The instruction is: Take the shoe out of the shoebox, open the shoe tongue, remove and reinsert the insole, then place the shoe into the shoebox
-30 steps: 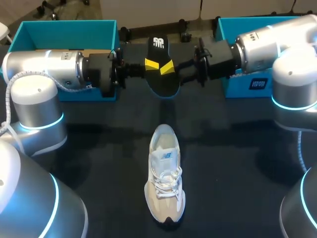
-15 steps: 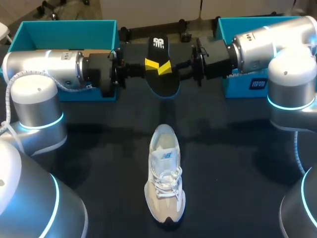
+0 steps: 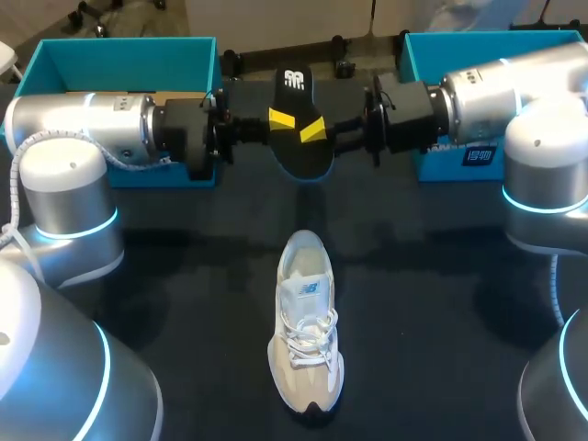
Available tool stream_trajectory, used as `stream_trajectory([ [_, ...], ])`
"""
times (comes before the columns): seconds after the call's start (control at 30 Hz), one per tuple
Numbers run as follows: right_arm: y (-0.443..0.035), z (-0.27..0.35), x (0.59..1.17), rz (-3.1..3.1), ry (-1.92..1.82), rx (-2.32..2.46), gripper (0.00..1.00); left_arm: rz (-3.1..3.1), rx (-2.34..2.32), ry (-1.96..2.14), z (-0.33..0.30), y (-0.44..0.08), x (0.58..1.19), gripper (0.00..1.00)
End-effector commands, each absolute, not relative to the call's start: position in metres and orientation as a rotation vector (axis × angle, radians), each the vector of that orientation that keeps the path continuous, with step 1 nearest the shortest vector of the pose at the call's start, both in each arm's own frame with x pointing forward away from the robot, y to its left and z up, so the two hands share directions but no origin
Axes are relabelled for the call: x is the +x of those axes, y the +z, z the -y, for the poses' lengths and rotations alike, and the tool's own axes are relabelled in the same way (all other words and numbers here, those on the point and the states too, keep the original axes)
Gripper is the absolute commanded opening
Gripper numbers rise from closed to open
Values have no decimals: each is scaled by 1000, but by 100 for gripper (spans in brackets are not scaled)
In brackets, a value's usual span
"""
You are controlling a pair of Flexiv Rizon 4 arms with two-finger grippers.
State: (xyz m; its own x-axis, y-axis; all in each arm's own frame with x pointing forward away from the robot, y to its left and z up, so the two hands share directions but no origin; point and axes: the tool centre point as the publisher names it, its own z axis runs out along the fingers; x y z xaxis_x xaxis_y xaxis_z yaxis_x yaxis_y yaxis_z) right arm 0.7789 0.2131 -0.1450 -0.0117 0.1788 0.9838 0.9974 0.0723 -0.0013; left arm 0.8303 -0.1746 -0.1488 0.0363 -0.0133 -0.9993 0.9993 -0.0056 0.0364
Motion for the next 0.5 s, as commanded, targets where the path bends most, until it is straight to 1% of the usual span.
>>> stream_trajectory([
  [0.03, -147, -214, 780, 1364, -1069, -1280, 20, -1169, 1220, -1190, 176, -150, 830, 0],
  [0.1, -146, -214, 781, 1356, -1064, -1282, 27, -1169, 1220, -1190, 176, -150, 830, 0],
  [0.13, -145, -214, 781, 1355, -1063, -1283, 35, -1169, 1220, -1190, 176, -150, 830, 0],
  [0.17, -144, -214, 781, 1352, -1062, -1286, 36, -1169, 1220, -1190, 176, -150, 830, 0],
  [0.3, -142, -212, 779, 1348, -1060, -1294, 32, -1169, 1220, -1190, 176, -150, 830, 0],
  [0.4, -141, -212, 778, 1343, -1052, -1298, 27, -1169, 1220, -1190, 176, -150, 830, 0],
  [0.43, -141, -212, 778, 1340, -1047, -1298, 18, -1169, 1220, -1190, 176, -150, 830, 0],
  [0.47, -141, -212, 778, 1339, -1043, -1298, 7, -1169, 1220, -1190, 176, -150, 830, 0],
  [0.5, -141, -212, 778, 1339, -1042, -1297, 0, -1169, 1220, -1190, 176, -150, 830, 0],
])
